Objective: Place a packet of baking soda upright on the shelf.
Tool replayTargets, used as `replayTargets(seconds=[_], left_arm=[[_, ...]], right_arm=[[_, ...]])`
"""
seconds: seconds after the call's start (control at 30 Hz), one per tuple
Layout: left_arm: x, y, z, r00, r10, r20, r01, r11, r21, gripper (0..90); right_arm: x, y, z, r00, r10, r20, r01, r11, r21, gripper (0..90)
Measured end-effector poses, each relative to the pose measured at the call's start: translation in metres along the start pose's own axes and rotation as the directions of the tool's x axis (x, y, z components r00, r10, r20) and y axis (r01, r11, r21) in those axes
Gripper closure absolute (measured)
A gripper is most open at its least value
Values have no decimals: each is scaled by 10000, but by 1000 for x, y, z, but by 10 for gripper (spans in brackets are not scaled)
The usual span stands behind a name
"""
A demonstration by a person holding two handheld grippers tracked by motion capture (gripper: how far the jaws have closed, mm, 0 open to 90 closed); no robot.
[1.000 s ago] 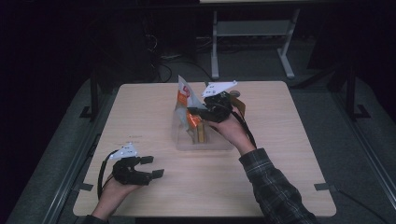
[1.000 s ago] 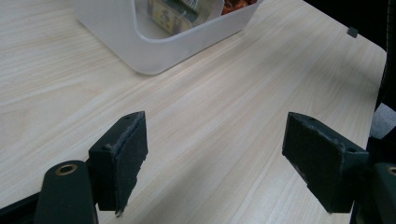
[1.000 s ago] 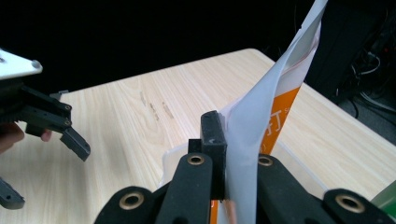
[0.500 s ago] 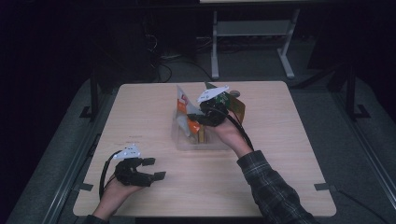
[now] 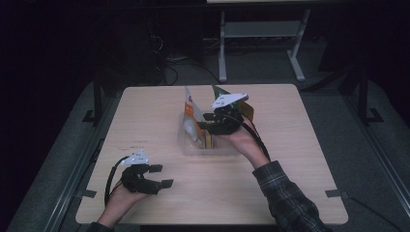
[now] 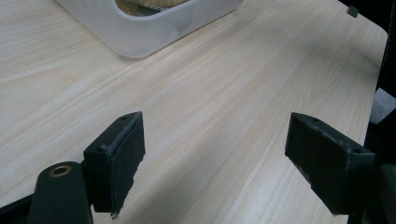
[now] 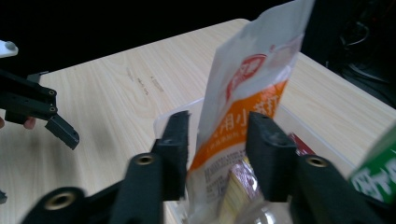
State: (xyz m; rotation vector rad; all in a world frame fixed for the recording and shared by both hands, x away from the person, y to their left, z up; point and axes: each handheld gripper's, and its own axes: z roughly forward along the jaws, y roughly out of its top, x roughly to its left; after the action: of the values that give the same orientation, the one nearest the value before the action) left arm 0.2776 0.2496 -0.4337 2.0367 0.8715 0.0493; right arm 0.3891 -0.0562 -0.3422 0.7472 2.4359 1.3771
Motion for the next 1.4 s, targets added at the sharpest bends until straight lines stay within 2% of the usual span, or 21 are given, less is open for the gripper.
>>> replayTargets(seconds=[0.13, 0.5, 0.57, 0.6, 0.7, 0.9, 0.97, 1.07, 1.1, 1.17, 1.2, 1.27, 1.37, 1.4], left_arm=[[-1, 0, 2, 9999, 152, -12, -152, 9998, 141, 193], [-2, 2, 8, 9981, 609, -13, -608, 9974, 384, 188], [-3, 2, 8, 9984, 559, -33, -557, 9975, 426, 188], [-2, 2, 8, 9973, 725, -69, -721, 9961, 507, 188], [-3, 3, 8, 9970, 770, -100, -765, 9960, 458, 187], [-4, 3, 10, 9941, 1069, -167, -1055, 9918, 717, 183], [-3, 3, 10, 9927, 1201, -118, -1189, 9898, 784, 183], [-5, 3, 11, 9922, 1242, -34, -1234, 9880, 926, 182], [-5, 3, 11, 9900, 1409, 11, -1403, 9851, 992, 182], [-5, 3, 12, 9878, 1557, 17, -1550, 9825, 1028, 182], [-5, 2, 12, 9894, 1453, 43, -1450, 9837, 1065, 182], [-4, 3, 12, 9866, 1632, 73, -1629, 9800, 1141, 182], [-4, 2, 12, 9858, 1675, 111, -1677, 9787, 1186, 182], [-4, 2, 11, 9851, 1715, 115, -1716, 9777, 1210, 182]], right_arm=[[3, -7, -14, 9999, 117, 34, -117, 9999, 44, 496], [4, -34, -42, 9995, 177, -268, -177, 9998, -3, 451], [3, -41, -48, 9993, 186, -324, -186, 9998, -8, 438], [3, -44, -51, 9992, 198, -335, -198, 9998, -7, 434], [3, -51, -59, 9989, 265, -394, -266, 9996, -17, 419], [6, -67, -76, 9989, 112, -445, -115, 9999, -61, 389], [5, -71, -82, 9993, -104, -373, 101, 9999, -96, 383], [6, -80, -94, 9990, 122, -435, -132, 9997, -217, 378], [6, -83, -98, 9987, 152, -489, -163, 9996, -231, 376], [6, -90, -104, 9990, 126, -437, -138, 9995, -280, 372], [6, -94, -107, 9990, 116, -433, -129, 9995, -292, 367], [5, -101, -113, 9994, 119, -312, -128, 9995, -284, 361], [3, -110, -117, 9998, 86, -206, -92, 9995, -308, 346], [3, -114, -119, 9995, 203, -228, -209, 9995, -242, 344]])
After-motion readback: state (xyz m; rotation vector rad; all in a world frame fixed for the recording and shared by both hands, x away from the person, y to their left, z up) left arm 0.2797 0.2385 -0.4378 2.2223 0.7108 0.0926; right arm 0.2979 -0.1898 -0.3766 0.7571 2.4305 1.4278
